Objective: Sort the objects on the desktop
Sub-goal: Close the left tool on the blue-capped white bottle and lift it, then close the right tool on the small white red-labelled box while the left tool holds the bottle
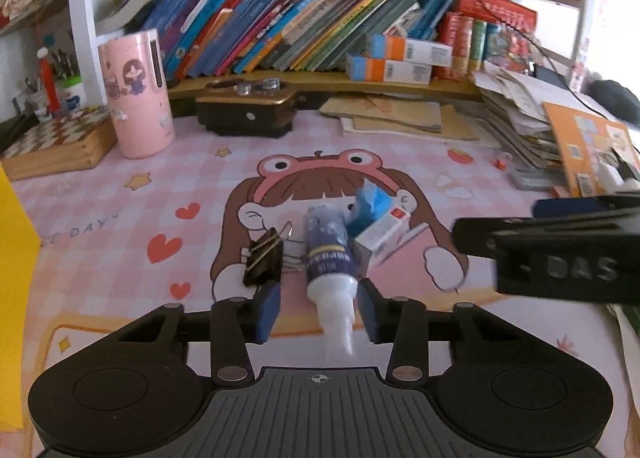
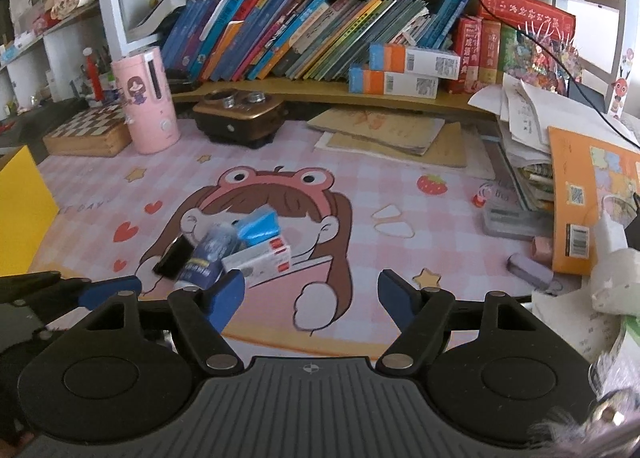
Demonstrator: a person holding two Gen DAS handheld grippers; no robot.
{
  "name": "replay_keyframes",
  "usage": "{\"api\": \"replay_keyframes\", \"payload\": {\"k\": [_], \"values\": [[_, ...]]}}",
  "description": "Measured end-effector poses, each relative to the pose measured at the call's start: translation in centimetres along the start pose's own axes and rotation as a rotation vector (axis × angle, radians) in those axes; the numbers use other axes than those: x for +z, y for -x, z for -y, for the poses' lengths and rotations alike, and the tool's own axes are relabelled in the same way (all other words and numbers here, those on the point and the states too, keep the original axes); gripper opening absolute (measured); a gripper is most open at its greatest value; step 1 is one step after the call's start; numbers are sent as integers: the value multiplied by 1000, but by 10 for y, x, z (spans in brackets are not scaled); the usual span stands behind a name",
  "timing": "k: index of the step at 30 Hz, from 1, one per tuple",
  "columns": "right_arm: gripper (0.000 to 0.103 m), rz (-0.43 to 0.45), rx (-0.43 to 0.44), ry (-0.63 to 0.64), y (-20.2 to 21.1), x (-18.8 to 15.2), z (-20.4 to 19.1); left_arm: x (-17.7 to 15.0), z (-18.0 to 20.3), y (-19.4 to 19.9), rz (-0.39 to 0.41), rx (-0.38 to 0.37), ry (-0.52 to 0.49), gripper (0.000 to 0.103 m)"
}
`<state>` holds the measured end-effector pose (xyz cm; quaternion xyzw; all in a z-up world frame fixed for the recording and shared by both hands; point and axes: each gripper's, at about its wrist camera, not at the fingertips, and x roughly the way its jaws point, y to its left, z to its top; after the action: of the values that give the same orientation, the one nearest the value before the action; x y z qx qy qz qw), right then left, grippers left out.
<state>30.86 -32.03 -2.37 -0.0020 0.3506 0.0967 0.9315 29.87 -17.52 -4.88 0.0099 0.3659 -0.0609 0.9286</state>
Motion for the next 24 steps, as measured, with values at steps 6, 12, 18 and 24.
{"api": "replay_keyframes", "payload": {"k": [6,12,18,24], "values": [[73,-7,-11,-7,-5,3,9,8,5,-22,-21,-13,-2,32],[73,-20,-9,-5,-10,3,12,10,5,-41,-54,-3,-2,32],[73,-41,20,13,-20,5,10,9,5,-46,-45,-7,-44,31],[73,-62,83,81,-36,8,2,-8,-9,-15,-67,-30,-51,31]]}}
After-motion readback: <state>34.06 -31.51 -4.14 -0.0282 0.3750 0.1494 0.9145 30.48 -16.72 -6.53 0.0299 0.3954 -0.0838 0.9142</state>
